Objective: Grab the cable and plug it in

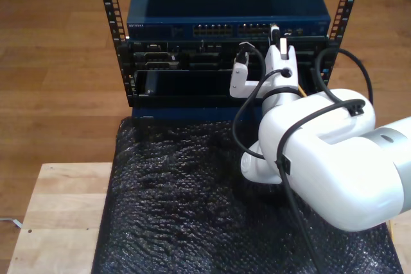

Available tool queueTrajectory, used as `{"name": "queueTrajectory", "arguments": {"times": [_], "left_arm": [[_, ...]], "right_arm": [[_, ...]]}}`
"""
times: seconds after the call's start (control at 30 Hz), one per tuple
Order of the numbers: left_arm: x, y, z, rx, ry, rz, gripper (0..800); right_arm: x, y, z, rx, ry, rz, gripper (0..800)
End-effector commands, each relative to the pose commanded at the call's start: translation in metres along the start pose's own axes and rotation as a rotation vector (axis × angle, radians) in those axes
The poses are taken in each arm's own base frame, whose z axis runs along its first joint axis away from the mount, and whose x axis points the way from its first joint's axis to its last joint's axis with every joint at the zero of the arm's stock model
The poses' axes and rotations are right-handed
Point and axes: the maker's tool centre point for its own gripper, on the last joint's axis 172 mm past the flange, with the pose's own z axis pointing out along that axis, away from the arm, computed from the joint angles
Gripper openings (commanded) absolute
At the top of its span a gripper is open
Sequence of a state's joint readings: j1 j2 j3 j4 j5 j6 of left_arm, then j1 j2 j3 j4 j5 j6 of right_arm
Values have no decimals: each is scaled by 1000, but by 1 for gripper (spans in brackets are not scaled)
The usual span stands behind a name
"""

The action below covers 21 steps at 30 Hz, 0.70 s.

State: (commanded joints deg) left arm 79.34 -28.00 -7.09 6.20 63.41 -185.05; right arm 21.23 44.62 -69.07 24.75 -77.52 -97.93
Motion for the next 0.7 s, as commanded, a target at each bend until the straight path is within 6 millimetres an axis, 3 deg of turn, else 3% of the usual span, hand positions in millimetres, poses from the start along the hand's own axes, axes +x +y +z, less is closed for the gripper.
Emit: {"name": "queueTrajectory", "arguments": {"times": [0.7], "left_arm": [[0, 0, 0, 1, 0, -1, 799]], "right_arm": [[-15, 3, 10, -1, -22, 3, 0]]}}
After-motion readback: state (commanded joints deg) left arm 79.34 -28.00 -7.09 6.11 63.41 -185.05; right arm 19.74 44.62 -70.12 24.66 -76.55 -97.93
